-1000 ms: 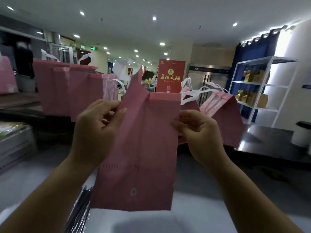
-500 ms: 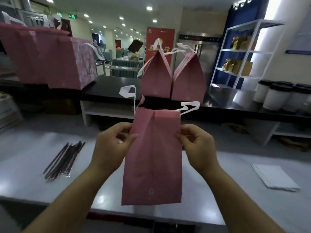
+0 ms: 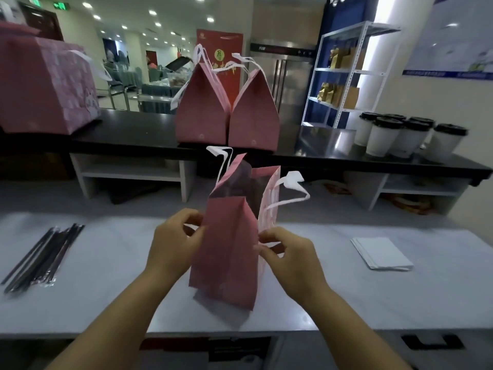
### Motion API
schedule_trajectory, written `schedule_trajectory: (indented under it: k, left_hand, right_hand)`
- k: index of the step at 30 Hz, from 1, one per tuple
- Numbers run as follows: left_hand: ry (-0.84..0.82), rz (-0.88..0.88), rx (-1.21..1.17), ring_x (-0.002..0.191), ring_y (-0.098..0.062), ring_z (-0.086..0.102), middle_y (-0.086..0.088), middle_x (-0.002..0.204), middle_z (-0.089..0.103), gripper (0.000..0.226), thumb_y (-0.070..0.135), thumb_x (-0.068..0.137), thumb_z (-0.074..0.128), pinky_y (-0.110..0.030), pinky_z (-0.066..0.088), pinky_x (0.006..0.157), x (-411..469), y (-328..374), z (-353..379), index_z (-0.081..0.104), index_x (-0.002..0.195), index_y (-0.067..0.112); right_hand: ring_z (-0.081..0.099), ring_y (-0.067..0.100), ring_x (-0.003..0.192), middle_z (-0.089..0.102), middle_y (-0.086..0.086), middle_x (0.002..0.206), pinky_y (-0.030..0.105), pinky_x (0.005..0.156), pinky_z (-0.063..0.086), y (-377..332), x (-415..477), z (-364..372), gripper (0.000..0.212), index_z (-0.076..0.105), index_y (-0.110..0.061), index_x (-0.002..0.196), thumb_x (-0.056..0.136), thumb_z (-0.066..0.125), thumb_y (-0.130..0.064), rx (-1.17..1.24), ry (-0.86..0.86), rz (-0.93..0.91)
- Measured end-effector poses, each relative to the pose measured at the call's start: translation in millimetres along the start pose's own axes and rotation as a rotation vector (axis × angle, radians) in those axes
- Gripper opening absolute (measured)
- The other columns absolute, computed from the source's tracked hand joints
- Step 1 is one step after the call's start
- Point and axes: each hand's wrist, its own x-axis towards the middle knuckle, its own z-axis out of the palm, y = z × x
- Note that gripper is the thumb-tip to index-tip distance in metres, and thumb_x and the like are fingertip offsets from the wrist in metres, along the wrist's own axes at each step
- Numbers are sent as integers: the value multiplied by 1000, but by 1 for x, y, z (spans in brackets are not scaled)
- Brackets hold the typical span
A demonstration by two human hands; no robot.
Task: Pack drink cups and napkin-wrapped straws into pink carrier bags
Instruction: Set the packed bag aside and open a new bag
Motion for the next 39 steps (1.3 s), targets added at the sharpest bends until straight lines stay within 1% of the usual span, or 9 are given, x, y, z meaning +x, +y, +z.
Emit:
schedule_trajectory:
  k: [6, 11, 14, 18, 21, 28, 34, 37, 39]
  left_hand:
    - [178, -37, -68, 82, -8, 58, 4, 110, 42, 39, 22, 79, 72, -18, 47, 61, 0, 9, 0, 51, 113, 19]
    - [216, 287, 72, 98, -20, 47, 15, 107, 30, 42, 40, 77, 65, -34, 47, 81, 1, 37, 5, 50, 110, 20]
    - [25, 390, 182, 109, -12, 35, 8, 111, 49, 47, 57, 77, 51, -20, 26, 90, 4, 50, 15, 58, 110, 24]
    - [-278, 363, 366, 123, -8, 28, 20, 126, 46, 64, 73, 73, 35, -27, 15, 95, 12, 55, 26, 49, 125, 38]
    - [-325, 358, 387, 126, -7, 31, 19, 126, 51, 55, 62, 81, 46, -26, 13, 97, 17, 51, 25, 46, 130, 38]
    - [-231, 460, 464, 106, -17, 57, 10, 101, 65, 33, 42, 78, 58, -36, 24, 88, 32, 28, 6, 66, 106, 27]
    - [-130, 357, 522, 98, -23, 60, 5, 95, 67, 19, 20, 77, 74, -39, 28, 89, 52, 17, -7, 69, 95, 21]
    - [-130, 315, 482, 91, -27, 64, -3, 95, 69, 23, 10, 74, 76, -47, 45, 88, 61, 11, -9, 69, 96, 13]
    - [-122, 302, 439, 87, -29, 65, -8, 96, 69, 26, 3, 74, 74, -40, 51, 82, 64, 10, -10, 69, 98, 8]
  right_hand:
    - [62, -2, 68, 64, -21, 75, 9, 59, 48, -17, 22, -31, 5, 72, -15, 87, 82, 71, -17, 66, 75, -189]
    - [64, 10, 67, 69, -7, 80, 31, 65, 55, -16, 76, -63, 8, 72, -10, 92, 84, 68, -13, -51, 193, -271]
    - [63, 16, 88, 70, 0, 101, 38, 82, 53, -3, 114, -64, 24, 70, -14, 108, 89, 60, -5, -245, 14, -146]
    - [59, 22, 104, 59, -1, 126, 40, 88, 52, 20, 150, -51, 57, 64, -32, 119, 84, 46, 10, -506, -417, -31]
    - [57, 27, 106, 51, -1, 132, 44, 88, 52, 28, 158, -45, 69, 59, -40, 121, 80, 37, 11, -614, -599, 24]
    - [59, 18, 92, 64, -4, 105, 38, 82, 53, 17, 145, -70, 18, 66, -28, 99, 90, 58, -17, -650, -621, -26]
    - [61, 16, 84, 68, -5, 93, 36, 78, 54, 7, 122, -77, 9, 68, -25, 92, 89, 60, -22, -557, -560, -88]
    - [59, 16, 81, 68, -5, 92, 35, 73, 52, 8, 109, -64, 10, 68, -23, 95, 90, 59, -25, -515, -479, -182]
    - [58, 15, 79, 67, -6, 90, 34, 70, 51, 9, 104, -55, 10, 68, -23, 95, 90, 60, -27, -449, -429, -221]
